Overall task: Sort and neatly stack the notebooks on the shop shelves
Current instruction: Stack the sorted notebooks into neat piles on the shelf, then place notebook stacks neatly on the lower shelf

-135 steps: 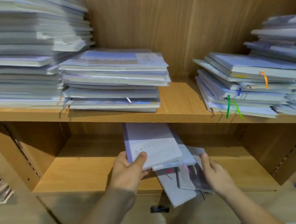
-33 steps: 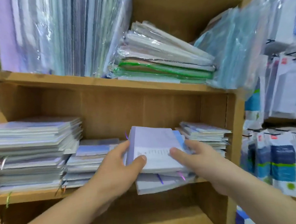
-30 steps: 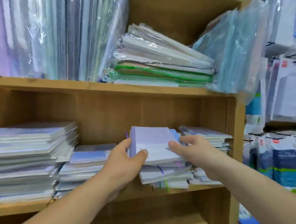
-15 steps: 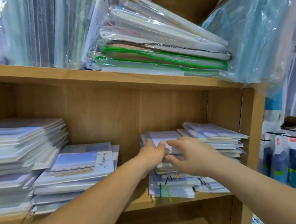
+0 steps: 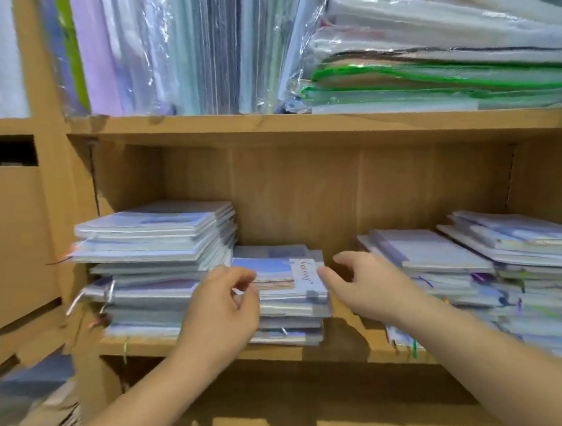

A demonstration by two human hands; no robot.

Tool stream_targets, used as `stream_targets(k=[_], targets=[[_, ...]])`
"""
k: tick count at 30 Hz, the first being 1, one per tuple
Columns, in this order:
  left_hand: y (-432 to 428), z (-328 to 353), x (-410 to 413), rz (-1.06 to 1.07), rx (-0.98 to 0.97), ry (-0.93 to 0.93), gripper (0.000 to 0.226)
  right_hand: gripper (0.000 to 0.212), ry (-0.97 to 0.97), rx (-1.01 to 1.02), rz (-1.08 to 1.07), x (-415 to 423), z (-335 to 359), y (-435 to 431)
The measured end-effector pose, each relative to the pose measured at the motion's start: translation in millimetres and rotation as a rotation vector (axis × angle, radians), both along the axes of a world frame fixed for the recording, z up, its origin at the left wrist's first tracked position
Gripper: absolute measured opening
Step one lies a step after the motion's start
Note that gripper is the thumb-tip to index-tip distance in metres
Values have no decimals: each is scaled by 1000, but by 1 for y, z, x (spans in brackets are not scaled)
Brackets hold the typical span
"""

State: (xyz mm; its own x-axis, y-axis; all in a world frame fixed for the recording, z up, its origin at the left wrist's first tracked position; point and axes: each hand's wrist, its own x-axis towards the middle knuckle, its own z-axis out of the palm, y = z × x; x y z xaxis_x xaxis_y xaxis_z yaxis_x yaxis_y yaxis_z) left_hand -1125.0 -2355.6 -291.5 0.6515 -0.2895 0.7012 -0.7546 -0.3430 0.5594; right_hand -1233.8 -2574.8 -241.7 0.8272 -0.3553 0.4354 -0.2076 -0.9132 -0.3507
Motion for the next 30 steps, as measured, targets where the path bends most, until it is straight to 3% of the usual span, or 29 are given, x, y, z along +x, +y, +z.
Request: stream_targets(k=[4,10,15,19,23,30], targets=[[35,-11,24,116,162,46,40,79,56,352,28,29,-9,11],[19,-19,21,67,183,171,67,85,12,606,70,59,-24,18],[8,-18,7,-79,-30,340,56,65,-68,546,-75,53,-24,16],[13,-19,3,-121,-252,438,15,64,-65,573,-103,23,-25,1],[12,-20,-4,-235,-261,761,37,62,15,800,29,-5,-26,-2],[29,-17,-25,-412,-141,984,27,36,134,842,85,-54,-27,14]])
